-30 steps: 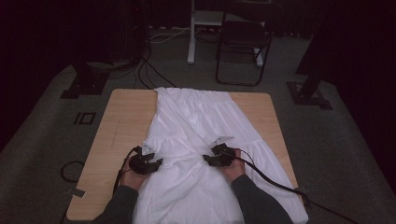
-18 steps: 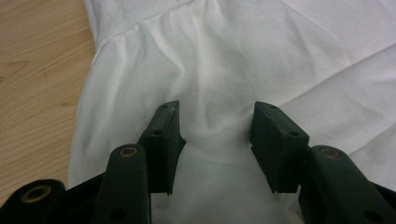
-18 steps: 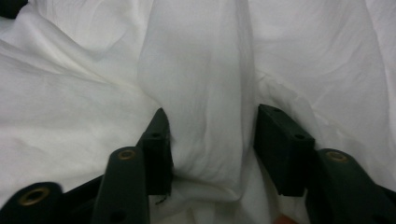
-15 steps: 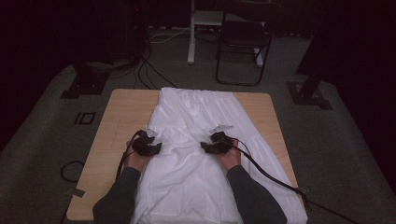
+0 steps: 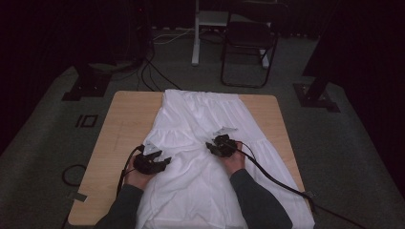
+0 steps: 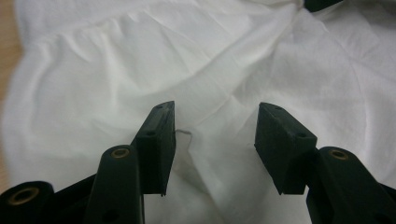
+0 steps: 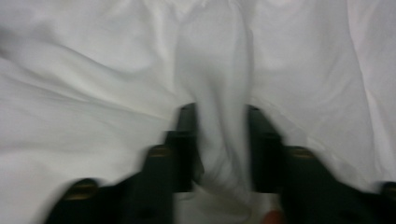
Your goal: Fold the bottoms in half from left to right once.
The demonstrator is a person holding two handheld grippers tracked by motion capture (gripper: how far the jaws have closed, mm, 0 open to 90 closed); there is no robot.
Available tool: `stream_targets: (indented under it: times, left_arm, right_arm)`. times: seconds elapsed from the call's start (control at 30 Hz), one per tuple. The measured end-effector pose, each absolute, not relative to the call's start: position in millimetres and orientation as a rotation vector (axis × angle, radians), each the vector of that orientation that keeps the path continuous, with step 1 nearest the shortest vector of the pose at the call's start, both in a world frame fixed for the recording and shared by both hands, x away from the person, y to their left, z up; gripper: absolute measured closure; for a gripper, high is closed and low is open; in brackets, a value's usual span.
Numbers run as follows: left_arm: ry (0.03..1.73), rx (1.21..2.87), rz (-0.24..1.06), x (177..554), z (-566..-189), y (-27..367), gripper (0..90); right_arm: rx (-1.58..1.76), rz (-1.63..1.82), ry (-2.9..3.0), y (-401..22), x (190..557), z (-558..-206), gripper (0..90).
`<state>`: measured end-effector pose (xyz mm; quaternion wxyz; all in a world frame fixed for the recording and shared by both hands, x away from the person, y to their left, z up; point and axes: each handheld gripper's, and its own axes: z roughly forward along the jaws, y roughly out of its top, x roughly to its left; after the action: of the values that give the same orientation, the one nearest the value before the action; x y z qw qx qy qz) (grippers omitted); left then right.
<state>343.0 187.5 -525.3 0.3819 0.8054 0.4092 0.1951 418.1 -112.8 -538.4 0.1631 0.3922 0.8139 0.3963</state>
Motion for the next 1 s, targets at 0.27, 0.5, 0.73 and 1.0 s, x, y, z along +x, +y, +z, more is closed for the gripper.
stream_targets:
  times: [0.27, 0.5, 0.73, 1.0]
  left_arm:
    - [1.064, 1.978, 0.519, 340, -513, 202, 48.0]
    - [1.062, 1.979, 0.516, 342, -513, 199, 47.0]
    - [1.063, 2.033, 0.494, 347, -524, 177, 42.4]
    - [1.053, 2.199, 0.512, 357, -549, 143, 56.6]
  right_arm:
    - [1.010, 1.331, 2.207, -136, 396, -485, 86.7]
    - [1.035, 1.377, 1.929, -202, 386, -427, 86.8]
    - [1.290, 1.053, 1.949, -261, 413, -480, 86.4]
    - [1.401, 0.900, 2.090, -268, 428, -551, 85.2]
